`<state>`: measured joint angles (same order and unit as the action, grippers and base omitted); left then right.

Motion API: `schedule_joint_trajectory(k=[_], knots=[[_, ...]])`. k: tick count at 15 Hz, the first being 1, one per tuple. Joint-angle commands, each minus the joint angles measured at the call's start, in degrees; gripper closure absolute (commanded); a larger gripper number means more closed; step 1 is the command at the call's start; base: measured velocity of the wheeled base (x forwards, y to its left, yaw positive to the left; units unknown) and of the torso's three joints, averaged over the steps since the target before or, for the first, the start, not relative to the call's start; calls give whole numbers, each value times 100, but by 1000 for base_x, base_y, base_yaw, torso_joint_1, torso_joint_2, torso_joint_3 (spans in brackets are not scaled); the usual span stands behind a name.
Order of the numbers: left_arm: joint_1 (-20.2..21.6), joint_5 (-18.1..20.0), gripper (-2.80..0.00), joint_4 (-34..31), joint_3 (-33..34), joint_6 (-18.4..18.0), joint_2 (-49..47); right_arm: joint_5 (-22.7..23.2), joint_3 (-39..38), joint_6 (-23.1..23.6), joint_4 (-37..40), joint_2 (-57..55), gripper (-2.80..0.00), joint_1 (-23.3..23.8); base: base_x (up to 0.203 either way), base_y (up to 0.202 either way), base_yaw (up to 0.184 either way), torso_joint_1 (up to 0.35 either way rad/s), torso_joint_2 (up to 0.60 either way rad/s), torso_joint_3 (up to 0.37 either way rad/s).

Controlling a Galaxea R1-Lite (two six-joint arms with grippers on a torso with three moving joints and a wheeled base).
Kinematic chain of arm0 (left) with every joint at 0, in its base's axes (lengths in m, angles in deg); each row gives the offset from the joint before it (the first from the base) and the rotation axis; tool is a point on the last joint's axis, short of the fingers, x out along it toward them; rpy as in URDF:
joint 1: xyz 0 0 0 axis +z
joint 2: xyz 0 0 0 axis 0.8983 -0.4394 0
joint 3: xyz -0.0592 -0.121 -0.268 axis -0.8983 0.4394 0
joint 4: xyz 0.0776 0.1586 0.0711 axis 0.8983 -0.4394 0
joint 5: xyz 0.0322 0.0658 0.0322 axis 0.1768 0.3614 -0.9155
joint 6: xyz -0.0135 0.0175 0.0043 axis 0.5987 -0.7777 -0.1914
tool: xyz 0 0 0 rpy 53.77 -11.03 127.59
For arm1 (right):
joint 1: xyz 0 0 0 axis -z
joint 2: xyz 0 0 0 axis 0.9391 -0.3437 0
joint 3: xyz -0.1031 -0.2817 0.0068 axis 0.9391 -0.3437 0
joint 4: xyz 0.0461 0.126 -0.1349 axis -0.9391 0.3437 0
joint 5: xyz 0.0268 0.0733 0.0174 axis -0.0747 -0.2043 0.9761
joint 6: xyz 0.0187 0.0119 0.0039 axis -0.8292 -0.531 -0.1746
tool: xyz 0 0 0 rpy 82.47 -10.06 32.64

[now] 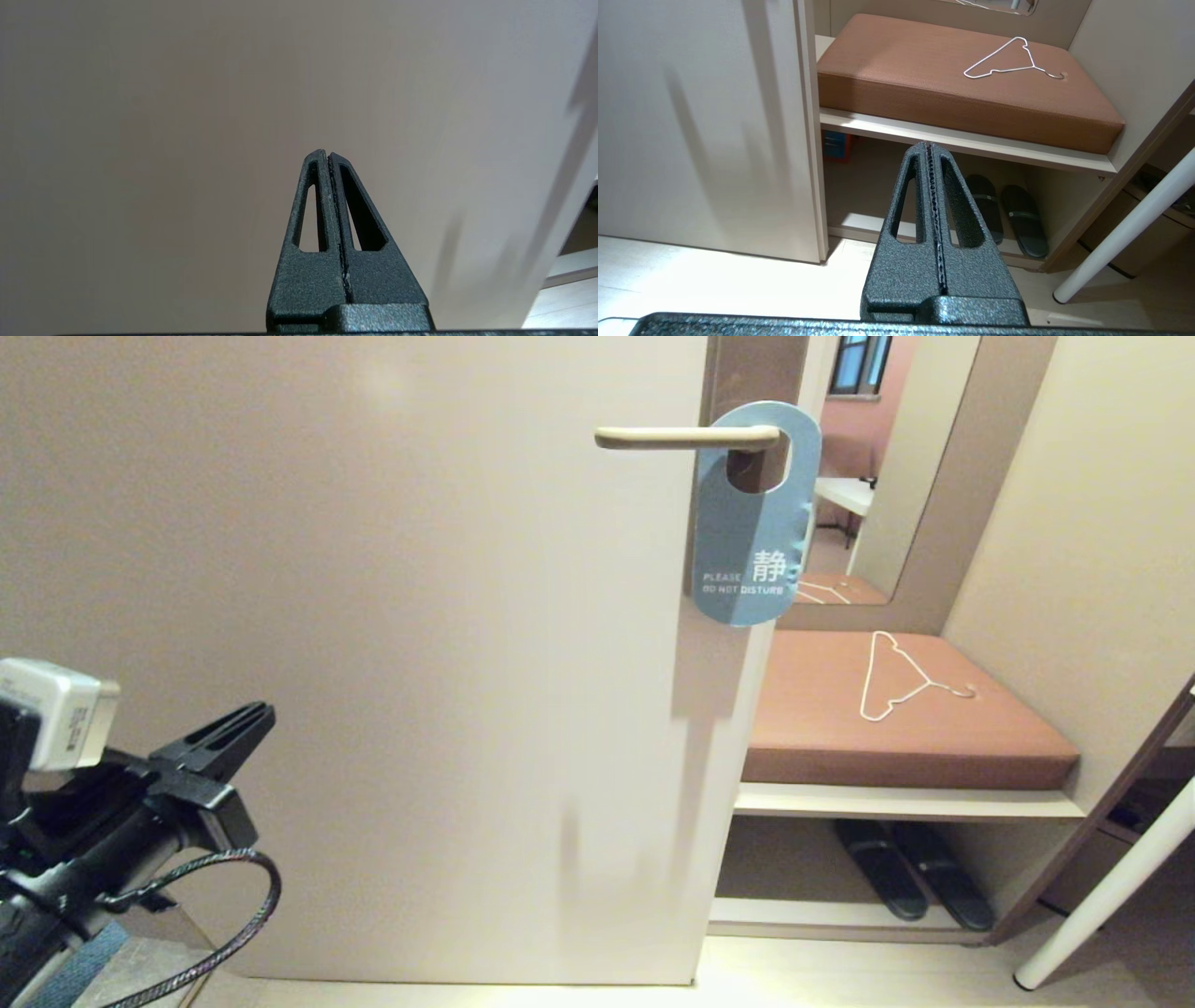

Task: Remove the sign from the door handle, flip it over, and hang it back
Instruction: Take down the sign

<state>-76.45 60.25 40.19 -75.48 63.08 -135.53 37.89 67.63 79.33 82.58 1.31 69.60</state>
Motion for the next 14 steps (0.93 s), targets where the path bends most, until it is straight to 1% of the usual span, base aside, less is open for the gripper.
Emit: schedule_joint_trajectory(k=[1, 3, 4, 9, 11, 14], knots=[[203, -6, 0, 35, 455, -9, 636, 3, 0, 6, 1, -9, 0, -5, 0, 0, 0, 0, 0, 0], [295, -9, 0, 0, 943, -11, 1147, 3, 2, 4, 1, -9, 0, -5, 0, 0, 0, 0, 0, 0], [310, -42, 0, -170, 1008, -9, 1447, 3, 4, -1, 1, -9, 0, -5, 0, 0, 0, 0, 0, 0], [345, -411, 0, -1913, 1068, 12, 3195, 3, -1, 1, 1, -9, 0, 0, 0, 0, 0, 0, 0, 0], [384, -503, 0, -2551, 1072, 60, 3827, 3, -2, -3, 1, -9, 0, -5, 0, 0, 0, 0, 0, 0], [708, -505, 0, -3658, 1073, 93, 4830, 3, 2, -1, 1, -3, 0, -5, 0, 0, 0, 0, 0, 0]])
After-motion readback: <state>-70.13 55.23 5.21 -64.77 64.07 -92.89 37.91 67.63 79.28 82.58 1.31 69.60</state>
